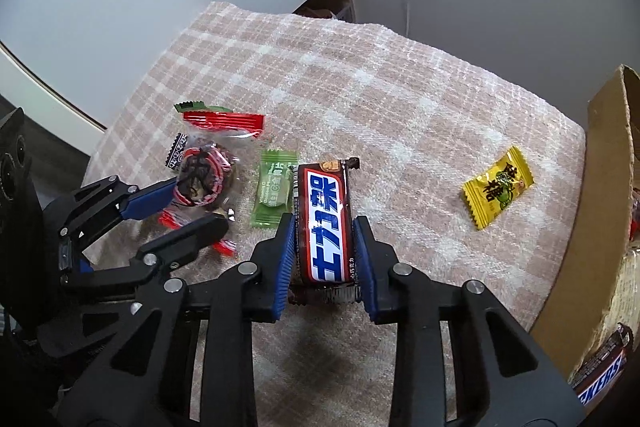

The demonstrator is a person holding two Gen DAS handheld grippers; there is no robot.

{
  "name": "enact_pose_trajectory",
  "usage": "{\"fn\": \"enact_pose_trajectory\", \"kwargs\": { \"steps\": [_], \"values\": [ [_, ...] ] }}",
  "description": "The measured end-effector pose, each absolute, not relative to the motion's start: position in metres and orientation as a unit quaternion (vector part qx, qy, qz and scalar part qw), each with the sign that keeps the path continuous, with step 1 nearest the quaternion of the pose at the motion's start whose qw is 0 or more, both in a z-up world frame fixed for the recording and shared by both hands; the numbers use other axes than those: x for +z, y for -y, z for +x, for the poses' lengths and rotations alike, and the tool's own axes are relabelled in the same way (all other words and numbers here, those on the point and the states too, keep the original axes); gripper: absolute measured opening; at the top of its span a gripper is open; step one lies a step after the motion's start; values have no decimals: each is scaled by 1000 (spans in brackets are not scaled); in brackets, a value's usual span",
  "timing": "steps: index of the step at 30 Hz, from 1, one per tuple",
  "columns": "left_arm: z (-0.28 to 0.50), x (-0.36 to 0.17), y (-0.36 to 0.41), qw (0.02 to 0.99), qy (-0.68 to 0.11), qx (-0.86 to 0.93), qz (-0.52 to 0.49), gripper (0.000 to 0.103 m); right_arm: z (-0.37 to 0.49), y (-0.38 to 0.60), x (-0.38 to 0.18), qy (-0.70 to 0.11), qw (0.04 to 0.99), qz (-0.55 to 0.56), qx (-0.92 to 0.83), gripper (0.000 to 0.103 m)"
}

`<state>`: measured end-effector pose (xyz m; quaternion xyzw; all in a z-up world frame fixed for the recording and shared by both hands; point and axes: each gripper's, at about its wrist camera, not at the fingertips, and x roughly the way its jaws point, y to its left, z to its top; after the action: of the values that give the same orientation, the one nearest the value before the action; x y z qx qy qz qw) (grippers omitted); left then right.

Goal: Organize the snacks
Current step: 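Close the right tool on the blue-white chocolate bar while the left tool grasps the red-wrapped snack, then carry the chocolate bar and red-wrapped snack over the box with both tools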

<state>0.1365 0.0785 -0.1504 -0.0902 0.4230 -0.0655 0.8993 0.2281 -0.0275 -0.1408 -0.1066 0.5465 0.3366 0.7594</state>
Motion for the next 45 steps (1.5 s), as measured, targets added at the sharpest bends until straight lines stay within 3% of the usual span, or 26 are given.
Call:
{"fn": "enact_pose_trajectory", "kwargs": {
  "steps": [22,45],
  "values": [
    [96,-109,-73,921,-371,-71,-95,34,198,75,-90,-496,795,-61,345,30],
    [92,-53,19,932,-322,-154,-61,34,182,203,-26,-438,854,-30,278,30]
  ]
}}
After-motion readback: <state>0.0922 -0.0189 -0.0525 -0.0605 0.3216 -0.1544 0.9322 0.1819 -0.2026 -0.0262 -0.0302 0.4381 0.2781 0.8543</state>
